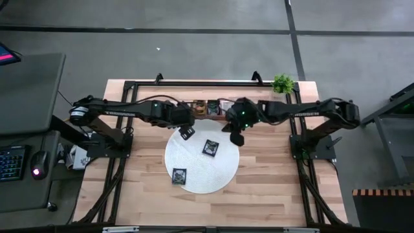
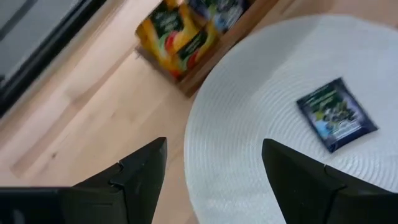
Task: Pick & Place Tea
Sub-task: Put the black tea bag into the middle section of the wooden organizer
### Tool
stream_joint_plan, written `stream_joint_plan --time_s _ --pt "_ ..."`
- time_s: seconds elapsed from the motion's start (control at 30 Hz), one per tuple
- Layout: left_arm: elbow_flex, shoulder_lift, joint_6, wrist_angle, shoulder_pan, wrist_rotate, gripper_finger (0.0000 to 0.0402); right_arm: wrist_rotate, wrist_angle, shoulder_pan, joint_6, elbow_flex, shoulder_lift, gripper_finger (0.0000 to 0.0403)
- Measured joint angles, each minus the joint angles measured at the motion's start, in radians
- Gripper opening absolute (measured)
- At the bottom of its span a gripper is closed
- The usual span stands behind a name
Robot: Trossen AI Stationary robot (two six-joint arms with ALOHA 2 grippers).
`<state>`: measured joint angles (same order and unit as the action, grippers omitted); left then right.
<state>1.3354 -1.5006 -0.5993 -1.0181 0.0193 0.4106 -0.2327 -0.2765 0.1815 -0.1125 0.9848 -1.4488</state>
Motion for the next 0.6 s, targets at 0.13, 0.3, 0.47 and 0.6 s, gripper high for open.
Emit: stream_joint_plan --time_s 0.13,0.3,0.47,0.6 --pt "-0.101 0.067 -0.057 0.119 0.0 -0.033 0.0259 0.003 0.0 -0.033 -0.04 0.0 -0.043 0.0" --pt "-0.256 0.091 -0.14 0.364 -0.001 -0.235 0.0259 -0.001 0.009 -0.057 -0.08 0.0 -0.109 0.0" --pt "-0.353 0.052 -0.242 0.612 -0.014 -0.351 0.0253 0.025 0.022 -0.066 -0.091 0.0 -0.119 0.0" --pt "-0.357 0.007 -0.297 0.739 -0.014 -0.404 0.0216 0.025 0.032 -0.057 -0.109 0.0 -0.119 0.0"
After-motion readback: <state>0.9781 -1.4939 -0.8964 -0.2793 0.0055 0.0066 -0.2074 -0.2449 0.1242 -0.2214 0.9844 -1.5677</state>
